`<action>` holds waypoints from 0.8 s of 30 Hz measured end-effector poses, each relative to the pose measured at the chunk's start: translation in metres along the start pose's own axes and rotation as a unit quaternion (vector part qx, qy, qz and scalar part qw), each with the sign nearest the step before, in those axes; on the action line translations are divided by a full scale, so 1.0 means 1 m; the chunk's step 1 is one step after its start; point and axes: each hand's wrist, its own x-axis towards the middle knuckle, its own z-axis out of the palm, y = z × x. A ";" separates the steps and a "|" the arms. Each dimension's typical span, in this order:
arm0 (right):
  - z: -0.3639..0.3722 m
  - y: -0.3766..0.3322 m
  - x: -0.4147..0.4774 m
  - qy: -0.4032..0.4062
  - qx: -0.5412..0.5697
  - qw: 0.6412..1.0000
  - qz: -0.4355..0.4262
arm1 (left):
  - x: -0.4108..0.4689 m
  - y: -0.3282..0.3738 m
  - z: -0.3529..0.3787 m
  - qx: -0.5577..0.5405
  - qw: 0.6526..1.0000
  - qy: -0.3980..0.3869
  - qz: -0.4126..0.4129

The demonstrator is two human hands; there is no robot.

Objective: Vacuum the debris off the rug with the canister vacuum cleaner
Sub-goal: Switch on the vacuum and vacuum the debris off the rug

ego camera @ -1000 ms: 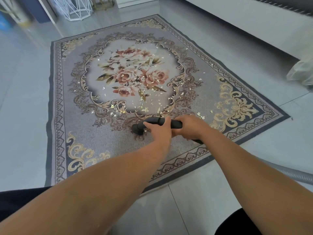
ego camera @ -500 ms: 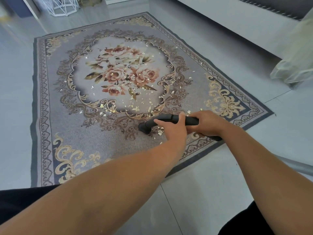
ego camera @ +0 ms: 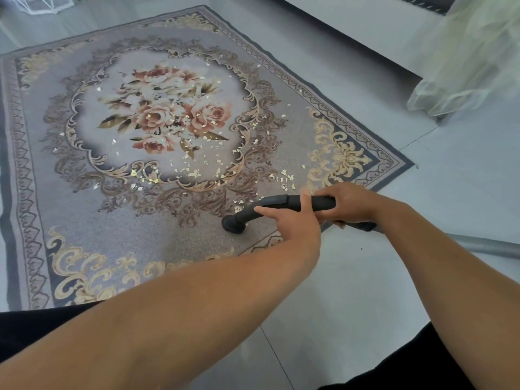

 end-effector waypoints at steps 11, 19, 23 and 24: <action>0.003 0.006 0.001 0.072 -0.007 0.997 0.010 | 0.008 0.006 0.007 0.021 1.000 -0.006 0.022; 0.003 0.001 0.009 0.067 -0.010 0.997 0.021 | 0.017 0.012 0.005 0.006 1.000 -0.013 0.011; -0.007 0.019 -0.006 0.050 -0.004 0.998 0.034 | 0.006 0.007 0.020 0.000 0.999 -0.043 -0.009; -0.009 0.023 -0.009 0.048 0.000 0.998 0.035 | 0.003 0.004 0.022 0.001 0.999 -0.052 -0.012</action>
